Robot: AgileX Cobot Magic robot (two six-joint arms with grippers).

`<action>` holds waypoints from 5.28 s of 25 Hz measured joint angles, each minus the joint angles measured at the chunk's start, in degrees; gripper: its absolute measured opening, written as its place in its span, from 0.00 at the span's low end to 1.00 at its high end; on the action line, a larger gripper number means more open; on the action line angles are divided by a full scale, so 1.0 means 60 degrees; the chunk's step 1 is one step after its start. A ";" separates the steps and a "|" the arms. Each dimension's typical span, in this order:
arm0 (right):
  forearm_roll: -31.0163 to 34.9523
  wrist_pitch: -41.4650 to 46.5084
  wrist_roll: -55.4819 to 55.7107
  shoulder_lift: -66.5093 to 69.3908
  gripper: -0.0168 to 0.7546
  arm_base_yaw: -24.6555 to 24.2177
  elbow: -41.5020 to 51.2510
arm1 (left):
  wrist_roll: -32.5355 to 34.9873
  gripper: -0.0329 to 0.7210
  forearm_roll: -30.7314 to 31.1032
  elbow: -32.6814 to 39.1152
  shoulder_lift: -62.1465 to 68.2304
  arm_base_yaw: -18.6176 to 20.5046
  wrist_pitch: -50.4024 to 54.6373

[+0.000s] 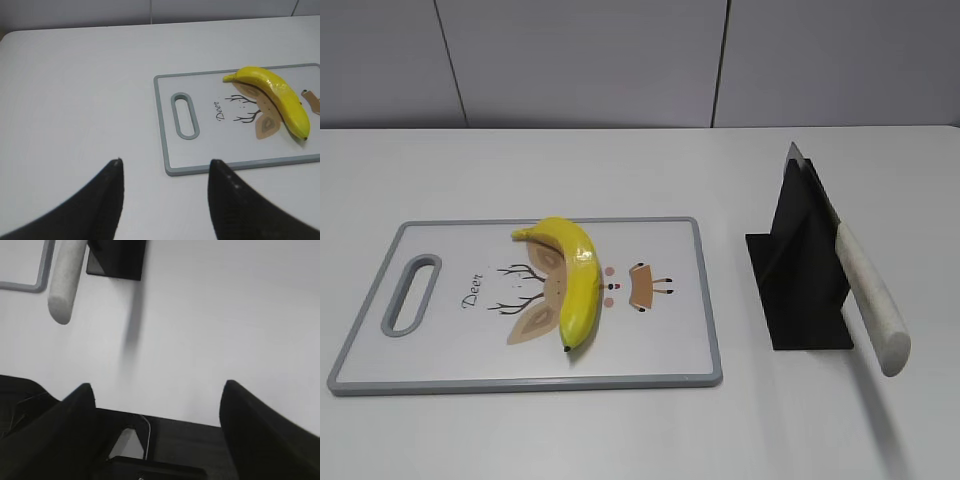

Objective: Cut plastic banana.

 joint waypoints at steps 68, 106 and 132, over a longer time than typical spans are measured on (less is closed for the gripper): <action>0.0450 -0.1681 0.3543 0.8564 0.23 0.2684 -0.2499 | 0.0000 0.73 0.0009 0.0000 0.0000 0.0000 0.0000; -0.0652 -0.0927 -0.0610 0.7770 0.23 0.2507 -0.5685 | 0.2079 0.93 -0.1102 -0.1415 0.3591 0.0000 -0.2657; 0.2192 -0.0226 -1.1861 1.1249 0.23 0.2500 -0.8619 | 1.0489 0.83 -0.3139 -0.9085 1.3731 -0.2941 0.0625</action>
